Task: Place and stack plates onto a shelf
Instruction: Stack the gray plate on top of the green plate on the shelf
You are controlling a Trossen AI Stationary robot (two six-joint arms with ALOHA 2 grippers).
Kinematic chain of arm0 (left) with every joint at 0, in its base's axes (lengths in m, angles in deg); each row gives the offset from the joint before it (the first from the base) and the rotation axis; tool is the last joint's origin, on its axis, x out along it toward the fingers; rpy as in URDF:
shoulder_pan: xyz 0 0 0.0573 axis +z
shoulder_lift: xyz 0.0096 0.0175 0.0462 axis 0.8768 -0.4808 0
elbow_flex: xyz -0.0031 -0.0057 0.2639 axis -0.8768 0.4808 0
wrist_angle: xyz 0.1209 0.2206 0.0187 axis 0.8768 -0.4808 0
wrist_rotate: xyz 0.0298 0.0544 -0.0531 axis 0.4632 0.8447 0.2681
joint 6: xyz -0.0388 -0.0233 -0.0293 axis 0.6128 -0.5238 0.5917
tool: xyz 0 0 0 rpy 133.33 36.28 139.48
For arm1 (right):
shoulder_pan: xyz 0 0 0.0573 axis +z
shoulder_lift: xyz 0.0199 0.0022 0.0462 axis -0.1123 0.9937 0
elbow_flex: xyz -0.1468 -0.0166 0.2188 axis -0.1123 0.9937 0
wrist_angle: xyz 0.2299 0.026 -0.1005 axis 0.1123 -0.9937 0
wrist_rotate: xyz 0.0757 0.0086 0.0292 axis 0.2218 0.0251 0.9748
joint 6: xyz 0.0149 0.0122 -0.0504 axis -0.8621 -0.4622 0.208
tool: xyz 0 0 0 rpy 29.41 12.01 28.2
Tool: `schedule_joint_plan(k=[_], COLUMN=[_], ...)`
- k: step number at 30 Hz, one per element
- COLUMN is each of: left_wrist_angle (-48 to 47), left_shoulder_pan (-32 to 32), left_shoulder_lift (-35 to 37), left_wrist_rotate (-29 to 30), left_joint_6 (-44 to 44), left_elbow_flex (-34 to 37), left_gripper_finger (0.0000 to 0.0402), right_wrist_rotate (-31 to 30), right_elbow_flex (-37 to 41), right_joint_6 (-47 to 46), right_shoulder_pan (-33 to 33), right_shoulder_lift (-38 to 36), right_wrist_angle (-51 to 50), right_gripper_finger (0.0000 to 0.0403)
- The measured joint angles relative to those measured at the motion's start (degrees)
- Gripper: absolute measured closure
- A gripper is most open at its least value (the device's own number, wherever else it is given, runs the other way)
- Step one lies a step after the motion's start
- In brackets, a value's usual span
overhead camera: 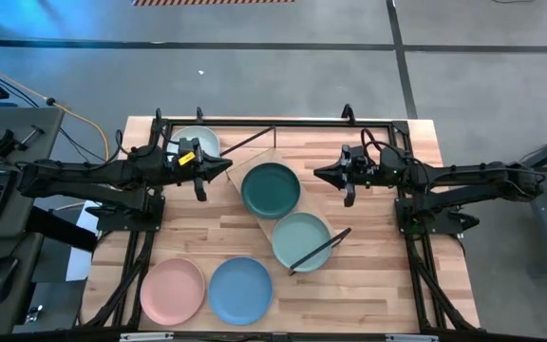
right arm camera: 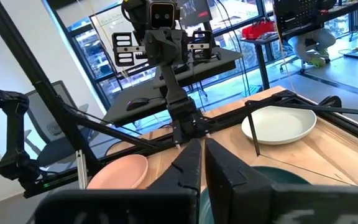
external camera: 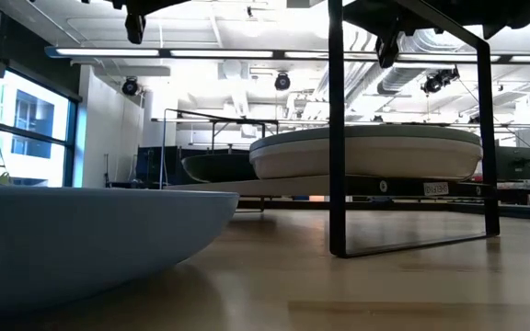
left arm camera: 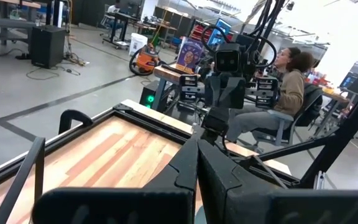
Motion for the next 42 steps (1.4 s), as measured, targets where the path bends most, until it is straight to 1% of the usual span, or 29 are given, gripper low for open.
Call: schedule_joint_plan(k=[3,5,6,9,12,15,17,19,21,23,26,29,32,34,38,42], left_wrist_angle=[0.0,0.0,0.0,-1.1,-8.2,-21.9,-31.0,-37.9,-43.8,-48.2,-56.1,-61.3,-64.1,-64.5,-64.6,-66.0], left_shoulder_pan=[0.0,0.0,0.1,1.0,4.2,10.1,14.9,20.2,25.2,29.7,34.6,37.2,39.2,40.2,41.0,40.9], left_shoulder_lift=[0.0,0.0,0.0,0.0,-0.6,-2.6,-4.5,-6.6,-8.7,-10.6,-13.3,-15.8,-17.8,-19.2,-22.7,-27.5], left_wrist_rotate=[0.0,0.2,1.2,7.2,10.5,10.7,9.9,9.1,8.4,5.5,1.3,0.4,0.4,-0.4,-4.8,-7.9], left_joint_6=[0.2,2.0,3.4,6.3,5.6,5.6,4.8,3.8,3.8,4.9,5.9,6.0,5.4,1.7,-8.7,-13.3], left_elbow_flex=[0.0,0.0,0.0,-0.5,-4.3,-10.2,-14.0,-16.6,-17.6,-18.0,-17.9,-17.9,-17.9,-17.9,-17.9,-17.9], left_gripper_finger=[0.0402,0.0401,0.0401,0.0397,0.0378,0.0349,0.0326,0.0302,0.0280,0.0259,0.0237,0.0224,0.0220,0.0221,0.0224,0.0224], right_wrist_rotate=[0.1,0.1,0.1,0.1,0.1,0.1,0.1,0.1,0.1,0.1,0.2,0.3,0.3,0.3,0.3,0.3], right_elbow_flex=[0.0,0.0,0.0,0.0,0.0,0.0,0.0,0.0,-0.1,-0.1,-0.1,-0.1,-0.1,-0.1,-0.1,-0.1], right_joint_6=[-0.3,-0.3,-0.3,-0.4,-1.2,-2.0,-2.0,-2.2,-3.3,-4.2,-6.0,-6.4,-6.4,-6.4,-5.7,-5.4], right_shoulder_pan=[0.0,0.0,0.0,0.0,0.0,0.0,0.0,0.0,0.0,0.0,0.0,0.0,0.0,0.0,0.0,0.0], right_shoulder_lift=[0.0,0.0,0.0,0.0,0.0,0.0,0.0,0.0,0.0,0.0,0.0,0.0,0.0,0.0,0.0,0.0], right_wrist_angle=[0.0,0.0,0.0,0.0,0.0,-0.4,-0.8,-1.3,-2.2,-3.0,-4.4,-5.3,-5.5,-5.5,-5.6,-6.3], right_gripper_finger=[0.0401,0.0401,0.0400,0.0402,0.0402,0.0402,0.0402,0.0403,0.0402,0.0403,0.0403,0.0403,0.0403,0.0403,0.0403,0.0403])
